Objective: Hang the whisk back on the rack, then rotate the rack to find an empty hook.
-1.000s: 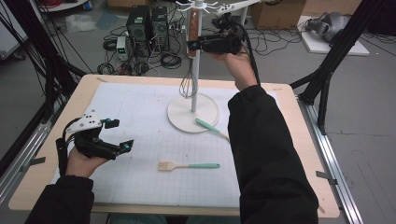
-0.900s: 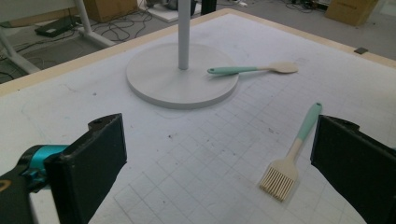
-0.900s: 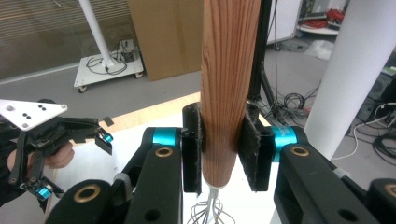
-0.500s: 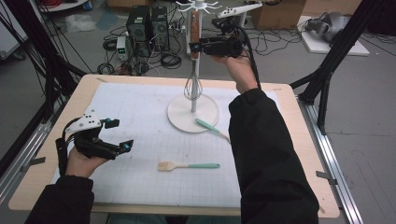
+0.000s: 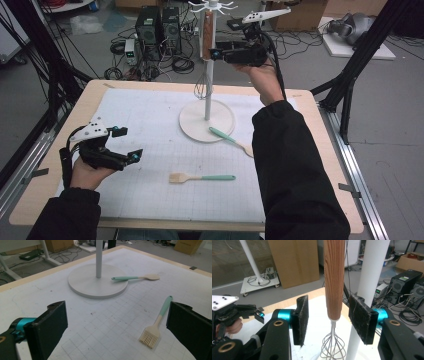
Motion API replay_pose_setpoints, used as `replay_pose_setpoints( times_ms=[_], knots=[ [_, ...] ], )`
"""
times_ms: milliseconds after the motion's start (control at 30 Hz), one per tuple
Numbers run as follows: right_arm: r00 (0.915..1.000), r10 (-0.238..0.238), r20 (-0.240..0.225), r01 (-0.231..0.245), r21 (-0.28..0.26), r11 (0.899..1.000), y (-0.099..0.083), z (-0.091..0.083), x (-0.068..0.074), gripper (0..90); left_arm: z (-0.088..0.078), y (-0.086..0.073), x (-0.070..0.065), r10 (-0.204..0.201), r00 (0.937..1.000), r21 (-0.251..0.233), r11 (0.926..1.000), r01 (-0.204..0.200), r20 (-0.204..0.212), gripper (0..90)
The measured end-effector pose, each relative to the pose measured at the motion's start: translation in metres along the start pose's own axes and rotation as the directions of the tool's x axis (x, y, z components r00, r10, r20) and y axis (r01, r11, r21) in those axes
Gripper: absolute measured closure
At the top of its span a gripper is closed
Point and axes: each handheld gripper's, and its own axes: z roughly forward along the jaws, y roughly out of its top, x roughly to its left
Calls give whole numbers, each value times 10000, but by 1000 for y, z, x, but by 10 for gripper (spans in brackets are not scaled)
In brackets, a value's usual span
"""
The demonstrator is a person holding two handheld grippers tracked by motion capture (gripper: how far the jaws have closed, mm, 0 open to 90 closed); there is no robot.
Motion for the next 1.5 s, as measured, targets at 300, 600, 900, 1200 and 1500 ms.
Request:
replay_pose_setpoints(
  times_ms=[300,600,900,1200,1500],
  knots=[
    [9999,-91,-77,90,-95,9999,0,-8,1,502,0,-1,3,-49,10000,-39,10000,49,-13,40],
    [10000,-95,24,95,-134,9999,1,-7,0,507,0,-1,3,-23,10000,-34,10000,23,14,40],
    [9997,-237,98,239,-166,9996,9,-9,1,568,-1,-1,3,-37,10000,-79,10000,37,0,40],
    [9993,-359,-134,357,-120,9993,15,-20,1,823,-1,-1,4,-72,10000,-87,9999,72,13,40],
    [9986,-531,-46,530,-164,9985,27,-33,0,889,0,-1,4,-48,10000,-96,9999,49,30,40]
  ],
)
